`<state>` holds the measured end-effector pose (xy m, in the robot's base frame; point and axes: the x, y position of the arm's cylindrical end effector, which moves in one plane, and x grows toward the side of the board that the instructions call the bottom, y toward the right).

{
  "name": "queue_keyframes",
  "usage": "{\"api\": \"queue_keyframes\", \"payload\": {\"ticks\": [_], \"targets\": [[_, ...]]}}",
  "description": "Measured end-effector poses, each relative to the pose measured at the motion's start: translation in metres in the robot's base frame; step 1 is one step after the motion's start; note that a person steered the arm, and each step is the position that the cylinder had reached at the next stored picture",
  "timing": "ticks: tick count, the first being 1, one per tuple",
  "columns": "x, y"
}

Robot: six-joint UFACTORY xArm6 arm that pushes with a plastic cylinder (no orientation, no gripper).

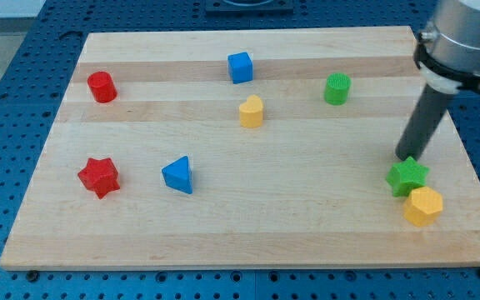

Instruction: Move the blue triangle towards the bottom center

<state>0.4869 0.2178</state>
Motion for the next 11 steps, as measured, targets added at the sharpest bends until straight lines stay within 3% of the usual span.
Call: {"api": "queue_keyframes", "payload": {"ticks": [2, 3, 4, 6, 7, 8, 11], "targets": [[0.037, -0.001], [0.024, 0.001], [-0.023, -0.022], [-0.048, -0.204], [-0.033, -0.291], [0.001, -0.334], [0.037, -0.240]]}}
